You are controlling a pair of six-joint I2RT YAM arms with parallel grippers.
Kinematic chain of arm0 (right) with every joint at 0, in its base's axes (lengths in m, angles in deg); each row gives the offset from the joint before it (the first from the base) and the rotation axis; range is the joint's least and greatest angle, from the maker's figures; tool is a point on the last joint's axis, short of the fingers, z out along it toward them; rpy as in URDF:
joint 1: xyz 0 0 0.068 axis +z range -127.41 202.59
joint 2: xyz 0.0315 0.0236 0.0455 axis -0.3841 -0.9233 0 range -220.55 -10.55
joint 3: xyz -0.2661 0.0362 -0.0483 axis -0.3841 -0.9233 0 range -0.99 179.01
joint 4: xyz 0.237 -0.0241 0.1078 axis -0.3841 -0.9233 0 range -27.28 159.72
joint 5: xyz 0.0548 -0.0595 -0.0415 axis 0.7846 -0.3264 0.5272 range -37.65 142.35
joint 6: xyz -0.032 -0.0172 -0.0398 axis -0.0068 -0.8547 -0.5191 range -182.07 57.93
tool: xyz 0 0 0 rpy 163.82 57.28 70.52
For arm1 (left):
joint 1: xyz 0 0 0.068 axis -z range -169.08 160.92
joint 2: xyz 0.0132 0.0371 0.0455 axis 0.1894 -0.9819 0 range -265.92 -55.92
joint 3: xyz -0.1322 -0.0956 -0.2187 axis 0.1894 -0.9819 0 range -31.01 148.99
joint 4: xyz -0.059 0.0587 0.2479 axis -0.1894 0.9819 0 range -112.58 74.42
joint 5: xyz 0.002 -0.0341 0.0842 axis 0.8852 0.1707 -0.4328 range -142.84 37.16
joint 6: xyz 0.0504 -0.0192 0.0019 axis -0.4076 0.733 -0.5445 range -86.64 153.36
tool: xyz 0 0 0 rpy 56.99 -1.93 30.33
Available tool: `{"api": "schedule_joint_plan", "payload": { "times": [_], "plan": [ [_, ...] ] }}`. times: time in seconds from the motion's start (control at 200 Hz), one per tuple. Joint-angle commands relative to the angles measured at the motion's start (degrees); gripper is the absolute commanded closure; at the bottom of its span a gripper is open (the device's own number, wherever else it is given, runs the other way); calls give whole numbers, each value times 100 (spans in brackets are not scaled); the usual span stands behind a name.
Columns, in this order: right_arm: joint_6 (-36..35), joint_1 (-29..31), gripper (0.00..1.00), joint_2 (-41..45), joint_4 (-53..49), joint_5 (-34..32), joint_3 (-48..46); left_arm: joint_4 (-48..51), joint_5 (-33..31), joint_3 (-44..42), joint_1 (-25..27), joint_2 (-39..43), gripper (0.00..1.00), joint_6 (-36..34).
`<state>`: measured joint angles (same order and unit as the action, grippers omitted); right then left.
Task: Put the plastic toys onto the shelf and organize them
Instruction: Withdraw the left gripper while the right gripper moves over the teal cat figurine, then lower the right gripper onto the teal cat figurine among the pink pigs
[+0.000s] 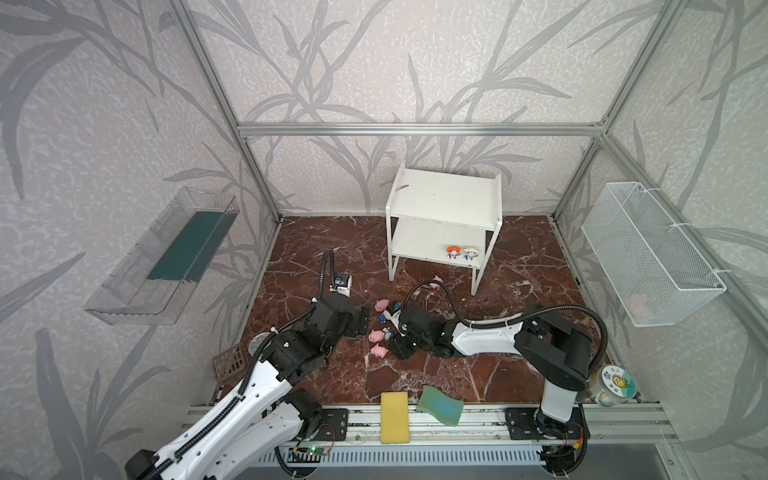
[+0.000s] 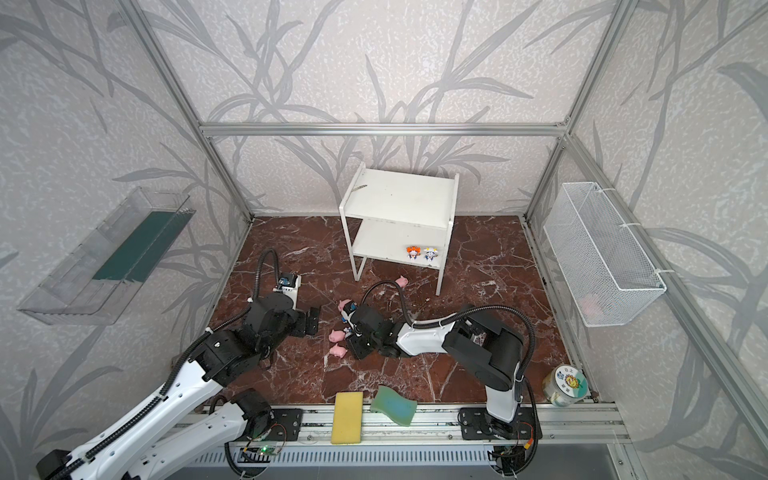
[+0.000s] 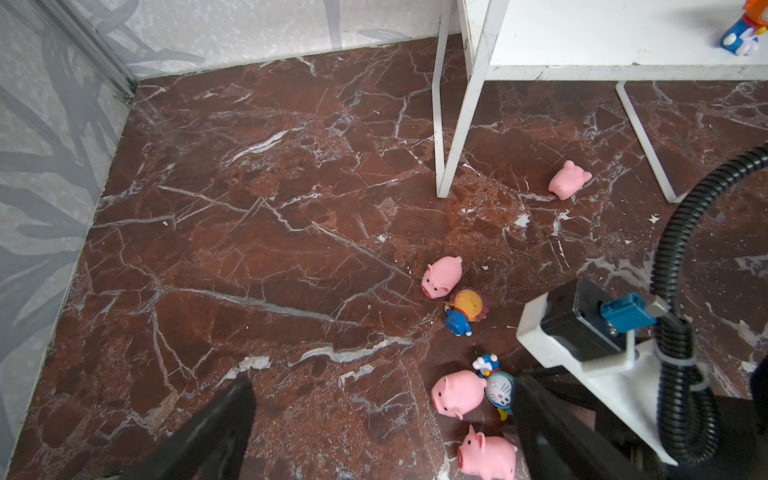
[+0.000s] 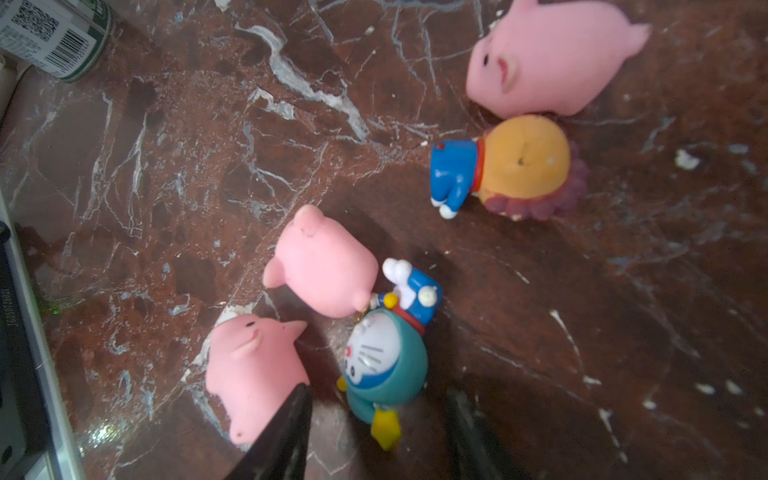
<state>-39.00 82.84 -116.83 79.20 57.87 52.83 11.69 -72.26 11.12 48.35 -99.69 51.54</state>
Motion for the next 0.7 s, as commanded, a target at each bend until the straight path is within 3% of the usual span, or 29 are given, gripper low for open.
{"api": "schedule_joint_plan", "payload": {
  "times": [0.0,0.365,0.57,0.695],
  "plan": [
    [-23,44,47,-170,-293,-267,174,-145,-17,-66,-2,-34,3,90],
    [289,-59,48,355,-1370,-2063,-311,-373,83,-100,-2,-152,3,22],
    [160,-117,47,541,-1189,-1947,-499,-508,159,-94,-7,-272,3,-22],
    [-254,-111,51,729,-530,-978,-724,-508,155,-80,0,-281,3,-56]
  ]
}}
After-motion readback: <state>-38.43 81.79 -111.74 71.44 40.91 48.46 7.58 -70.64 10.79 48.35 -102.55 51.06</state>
